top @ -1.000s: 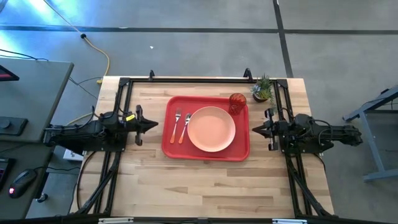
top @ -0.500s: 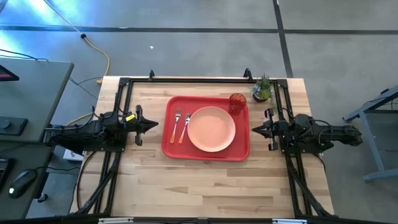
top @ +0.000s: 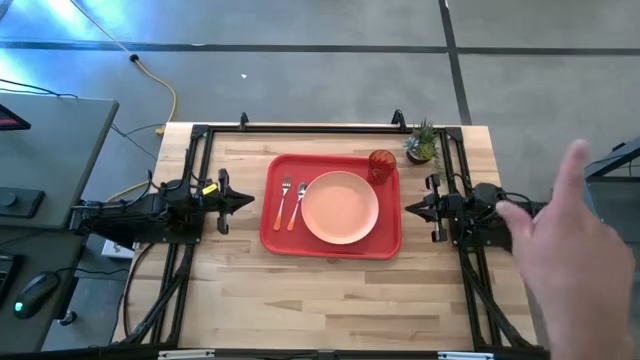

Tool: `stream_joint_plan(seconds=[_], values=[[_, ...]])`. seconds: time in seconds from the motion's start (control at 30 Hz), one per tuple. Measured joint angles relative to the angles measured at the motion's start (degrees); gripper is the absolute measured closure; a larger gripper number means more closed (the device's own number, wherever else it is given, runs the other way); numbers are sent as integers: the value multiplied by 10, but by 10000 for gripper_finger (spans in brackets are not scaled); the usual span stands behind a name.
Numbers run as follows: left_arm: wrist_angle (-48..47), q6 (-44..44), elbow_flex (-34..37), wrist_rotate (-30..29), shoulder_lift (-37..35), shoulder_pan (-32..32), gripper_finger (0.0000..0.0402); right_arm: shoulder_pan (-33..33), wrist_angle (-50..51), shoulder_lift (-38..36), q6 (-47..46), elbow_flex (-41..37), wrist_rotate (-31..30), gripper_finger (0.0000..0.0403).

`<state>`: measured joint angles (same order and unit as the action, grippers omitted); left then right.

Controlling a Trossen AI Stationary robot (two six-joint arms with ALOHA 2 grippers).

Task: Pick and place plate/cup/fork/spoon on tray
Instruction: Return to Home Position

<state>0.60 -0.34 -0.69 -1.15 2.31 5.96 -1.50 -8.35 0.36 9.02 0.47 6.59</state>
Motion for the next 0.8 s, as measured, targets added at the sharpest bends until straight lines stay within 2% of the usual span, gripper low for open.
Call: stream_joint_plan(seconds=[0.8], values=[[-1, -20, 0, 0, 1, 0, 399, 0, 0, 0, 0, 0, 0, 403]])
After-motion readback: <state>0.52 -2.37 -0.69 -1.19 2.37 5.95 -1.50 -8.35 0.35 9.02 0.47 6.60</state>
